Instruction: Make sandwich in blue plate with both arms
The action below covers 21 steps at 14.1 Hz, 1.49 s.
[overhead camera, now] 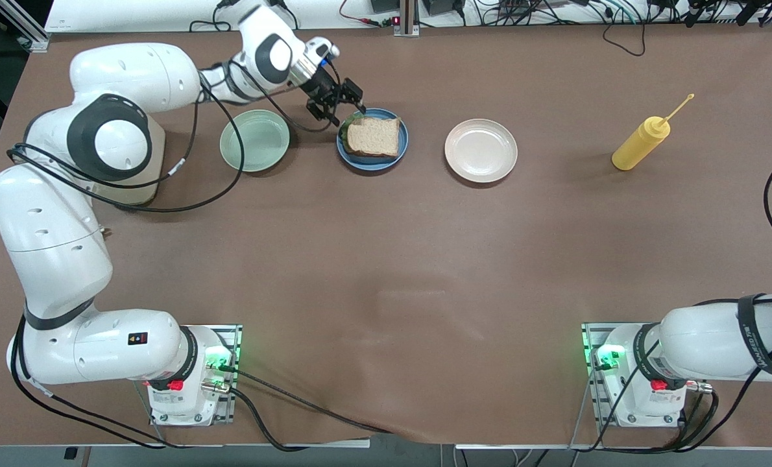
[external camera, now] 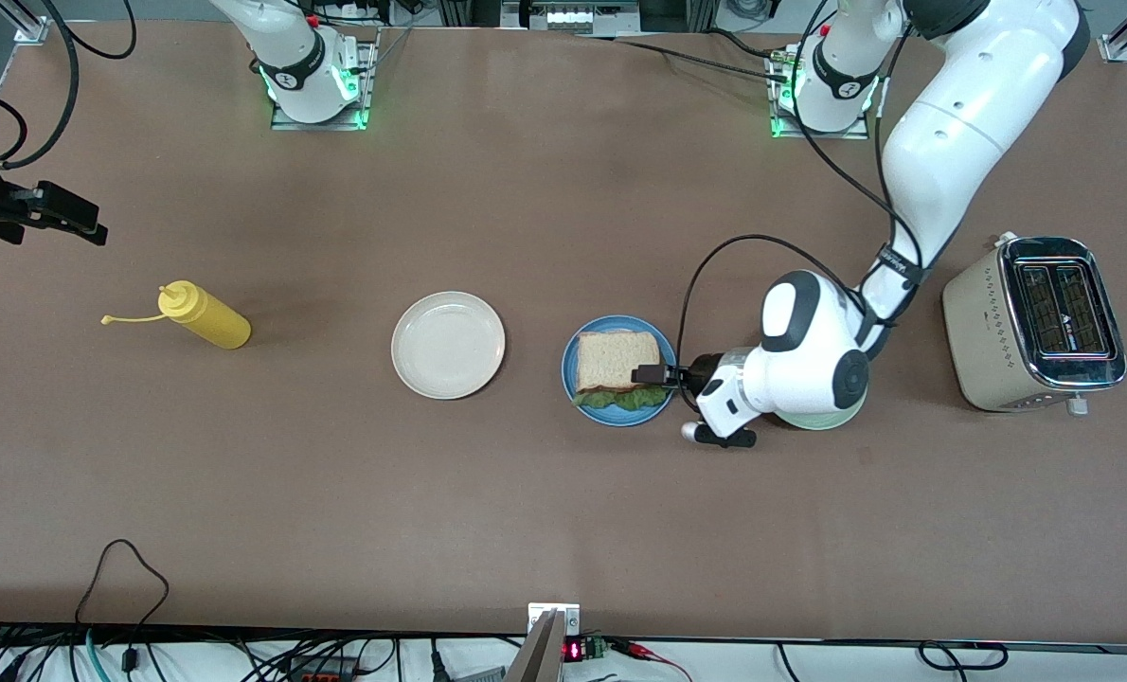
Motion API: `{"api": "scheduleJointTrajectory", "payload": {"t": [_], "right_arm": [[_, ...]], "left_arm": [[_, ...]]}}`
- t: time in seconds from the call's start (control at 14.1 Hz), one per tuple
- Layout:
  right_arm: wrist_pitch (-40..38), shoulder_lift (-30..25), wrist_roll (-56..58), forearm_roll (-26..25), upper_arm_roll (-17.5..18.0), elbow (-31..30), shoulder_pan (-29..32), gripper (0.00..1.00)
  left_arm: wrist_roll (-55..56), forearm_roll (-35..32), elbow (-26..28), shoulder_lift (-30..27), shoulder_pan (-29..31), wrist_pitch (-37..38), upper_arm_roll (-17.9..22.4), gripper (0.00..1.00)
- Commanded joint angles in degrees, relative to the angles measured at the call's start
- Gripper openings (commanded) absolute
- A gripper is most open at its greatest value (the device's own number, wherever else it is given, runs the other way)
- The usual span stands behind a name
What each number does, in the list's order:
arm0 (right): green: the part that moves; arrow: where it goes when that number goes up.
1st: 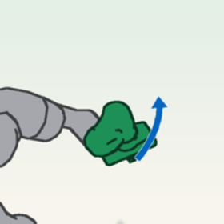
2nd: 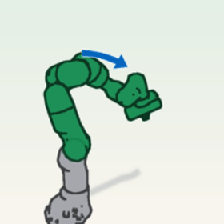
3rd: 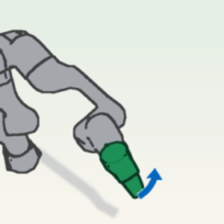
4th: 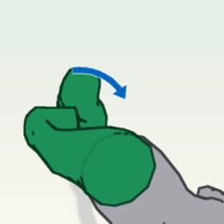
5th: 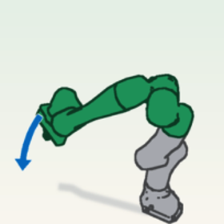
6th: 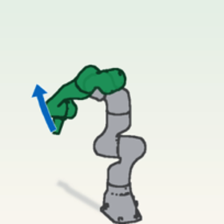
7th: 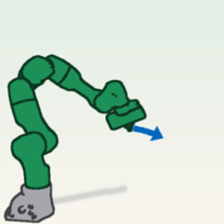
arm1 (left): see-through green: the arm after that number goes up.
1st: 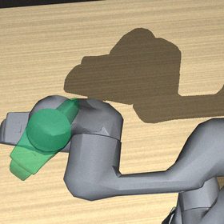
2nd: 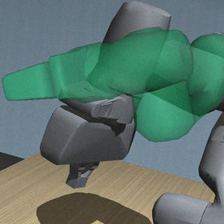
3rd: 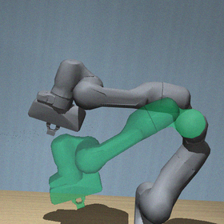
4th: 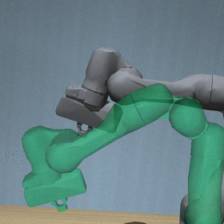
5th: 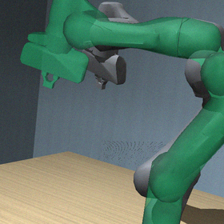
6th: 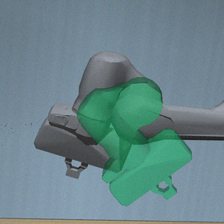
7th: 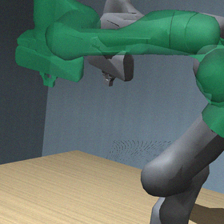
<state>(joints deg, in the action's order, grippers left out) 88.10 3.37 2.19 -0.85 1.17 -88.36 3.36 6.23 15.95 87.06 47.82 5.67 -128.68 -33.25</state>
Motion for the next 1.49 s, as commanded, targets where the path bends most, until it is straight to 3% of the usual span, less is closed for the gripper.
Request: {"api": "scheduleJointTrajectory", "payload": {"t": [0.0,0.28,0.57,0.71,0.85,0.92,1.2,1.42], "right_arm": [[-0.91,-0.64,-0.70,-0.82,-4.84,-0.05,-4.57,1.00],[-1.35,-0.64,-0.52,-0.73,-5.47,-0.05,-5.12,1.00],[-1.35,-0.73,-0.61,-0.73,-5.30,-0.32,-5.12,1.00],[-1.35,-0.73,-0.61,-0.47,-5.30,-0.32,-5.12,1.00],[-1.44,-0.73,-0.69,-0.38,-5.30,-0.32,-5.12,1.00],[-1.44,-0.82,-0.69,-0.46,-5.30,-0.32,-5.12,1.00],[-1.35,-0.82,-0.69,-0.38,-5.30,-0.32,-5.12,1.00],[-1.44,-0.82,-1.13,-0.38,-5.21,-0.32,-5.21,1.00]], "left_arm": [[-0.34,-0.84,0.65,-7.28,0.40,6.05,0.81,1.00],[-0.43,-1.88,0.91,-14.84,1.19,12.74,6.51,1.00],[-0.43,-13.19,0.74,-18.71,2.42,15.55,9.16,1.00],[-0.34,-18.48,0.74,-21.78,-2.90,17.23,16.24,1.00],[-0.77,-18.50,0.74,-24.51,-7.58,18.72,24.51,1.00],[-0.87,-18.33,0.83,-26.18,-8.47,18.73,26.46,1.00],[-0.95,-18.41,1.53,-34.88,-8.04,22.93,32.18,1.00],[-1.48,-18.15,1.88,-39.72,-2.78,29.87,31.67,1.00]]}}
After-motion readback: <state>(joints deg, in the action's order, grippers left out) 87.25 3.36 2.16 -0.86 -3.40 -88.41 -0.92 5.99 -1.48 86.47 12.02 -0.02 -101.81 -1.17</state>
